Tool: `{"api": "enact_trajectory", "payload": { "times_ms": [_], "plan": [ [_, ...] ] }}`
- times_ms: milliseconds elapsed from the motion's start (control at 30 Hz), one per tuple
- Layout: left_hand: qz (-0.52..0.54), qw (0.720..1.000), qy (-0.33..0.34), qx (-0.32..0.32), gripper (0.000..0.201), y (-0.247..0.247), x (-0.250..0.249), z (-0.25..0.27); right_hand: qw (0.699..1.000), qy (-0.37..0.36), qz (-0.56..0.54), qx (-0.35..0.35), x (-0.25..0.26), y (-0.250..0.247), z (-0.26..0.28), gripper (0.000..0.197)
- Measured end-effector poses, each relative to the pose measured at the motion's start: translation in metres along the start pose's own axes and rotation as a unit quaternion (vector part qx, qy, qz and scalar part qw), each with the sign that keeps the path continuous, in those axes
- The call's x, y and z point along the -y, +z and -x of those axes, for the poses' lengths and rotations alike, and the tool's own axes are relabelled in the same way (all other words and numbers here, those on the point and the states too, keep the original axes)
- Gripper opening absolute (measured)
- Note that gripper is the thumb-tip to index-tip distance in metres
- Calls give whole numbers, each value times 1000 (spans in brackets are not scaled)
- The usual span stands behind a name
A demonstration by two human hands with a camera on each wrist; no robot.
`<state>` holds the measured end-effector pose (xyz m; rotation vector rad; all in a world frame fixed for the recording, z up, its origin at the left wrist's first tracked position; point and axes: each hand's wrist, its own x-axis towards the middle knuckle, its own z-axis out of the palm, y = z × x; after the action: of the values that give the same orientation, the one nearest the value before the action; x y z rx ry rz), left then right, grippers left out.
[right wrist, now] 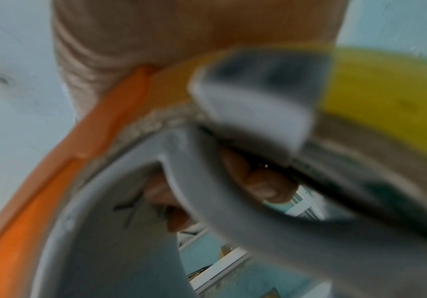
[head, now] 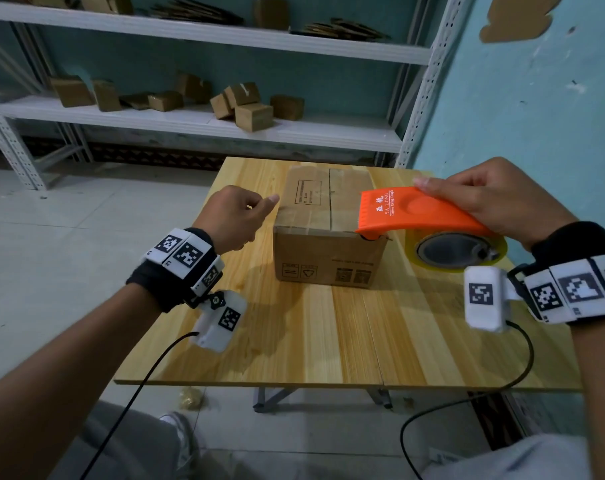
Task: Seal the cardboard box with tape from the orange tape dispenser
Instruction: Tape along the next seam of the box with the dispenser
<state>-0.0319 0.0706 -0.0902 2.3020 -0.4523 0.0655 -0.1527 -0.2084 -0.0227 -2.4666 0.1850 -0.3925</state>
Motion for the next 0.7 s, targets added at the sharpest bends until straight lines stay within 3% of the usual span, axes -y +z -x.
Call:
{"api": "enact_trajectory", "payload": {
  "times_ms": [700],
  "plan": [
    [-6, 1000, 0, 3, 46, -1, 0, -1, 1000, -9, 7, -7, -1, 0, 0, 54]
  ]
}}
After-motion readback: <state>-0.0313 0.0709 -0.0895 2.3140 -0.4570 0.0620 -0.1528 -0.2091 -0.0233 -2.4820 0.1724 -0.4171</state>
